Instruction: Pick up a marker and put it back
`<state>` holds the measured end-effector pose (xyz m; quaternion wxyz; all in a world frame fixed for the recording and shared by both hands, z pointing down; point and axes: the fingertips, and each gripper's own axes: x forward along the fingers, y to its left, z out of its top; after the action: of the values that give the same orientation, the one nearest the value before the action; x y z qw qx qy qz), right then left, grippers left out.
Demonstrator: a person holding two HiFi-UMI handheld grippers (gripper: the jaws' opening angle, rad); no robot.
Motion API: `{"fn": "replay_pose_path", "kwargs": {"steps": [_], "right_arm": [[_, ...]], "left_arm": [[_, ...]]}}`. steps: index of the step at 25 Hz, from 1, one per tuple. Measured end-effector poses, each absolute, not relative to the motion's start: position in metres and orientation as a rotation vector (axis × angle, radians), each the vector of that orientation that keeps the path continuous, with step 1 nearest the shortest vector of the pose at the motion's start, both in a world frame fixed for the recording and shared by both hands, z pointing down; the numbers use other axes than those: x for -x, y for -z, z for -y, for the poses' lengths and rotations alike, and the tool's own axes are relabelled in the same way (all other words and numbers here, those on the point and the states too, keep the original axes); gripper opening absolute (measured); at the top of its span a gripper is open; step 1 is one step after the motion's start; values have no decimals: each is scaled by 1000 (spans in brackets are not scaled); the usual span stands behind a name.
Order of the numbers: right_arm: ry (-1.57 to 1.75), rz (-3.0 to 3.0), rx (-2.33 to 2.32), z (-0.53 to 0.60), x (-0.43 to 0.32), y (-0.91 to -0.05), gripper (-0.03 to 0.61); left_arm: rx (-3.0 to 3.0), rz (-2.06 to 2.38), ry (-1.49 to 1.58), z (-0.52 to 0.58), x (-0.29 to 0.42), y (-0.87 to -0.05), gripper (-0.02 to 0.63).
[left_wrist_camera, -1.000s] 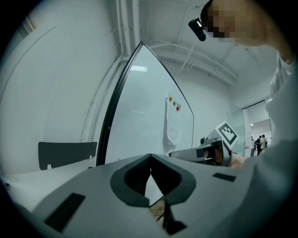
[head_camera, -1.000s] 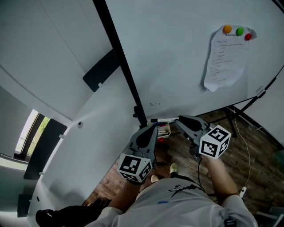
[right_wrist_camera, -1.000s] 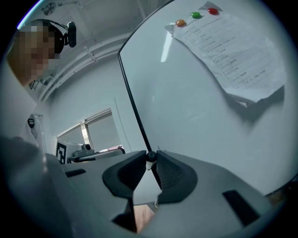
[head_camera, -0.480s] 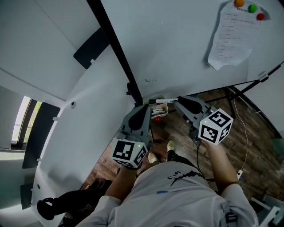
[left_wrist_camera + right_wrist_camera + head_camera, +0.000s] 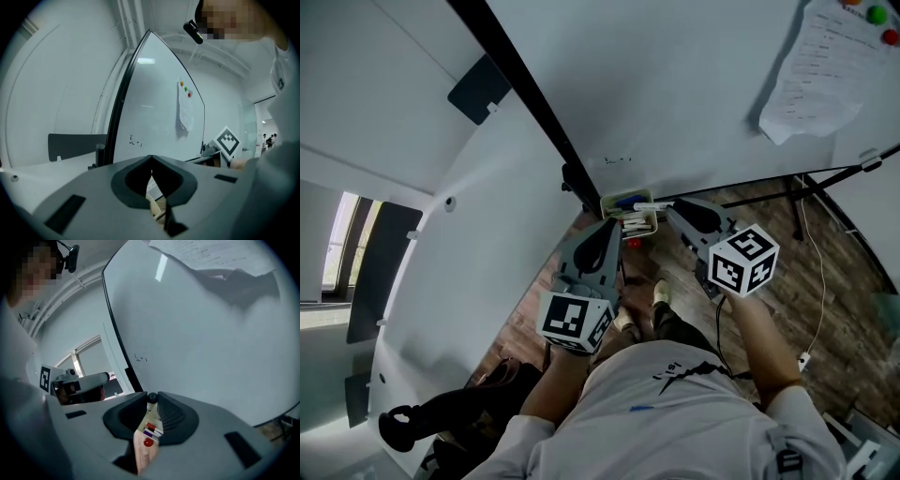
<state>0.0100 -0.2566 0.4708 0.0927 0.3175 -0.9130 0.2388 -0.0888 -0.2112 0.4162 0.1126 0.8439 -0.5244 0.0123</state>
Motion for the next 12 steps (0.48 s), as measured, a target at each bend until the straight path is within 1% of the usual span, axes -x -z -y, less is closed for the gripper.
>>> {"fn": "replay_pose_path", "kwargs": {"steps": [12], "right_arm": [[-774,2643,-903,280,6,-537,77]], "left_arm": [[-2405,1589,-102,218,91,-440,11]]}}
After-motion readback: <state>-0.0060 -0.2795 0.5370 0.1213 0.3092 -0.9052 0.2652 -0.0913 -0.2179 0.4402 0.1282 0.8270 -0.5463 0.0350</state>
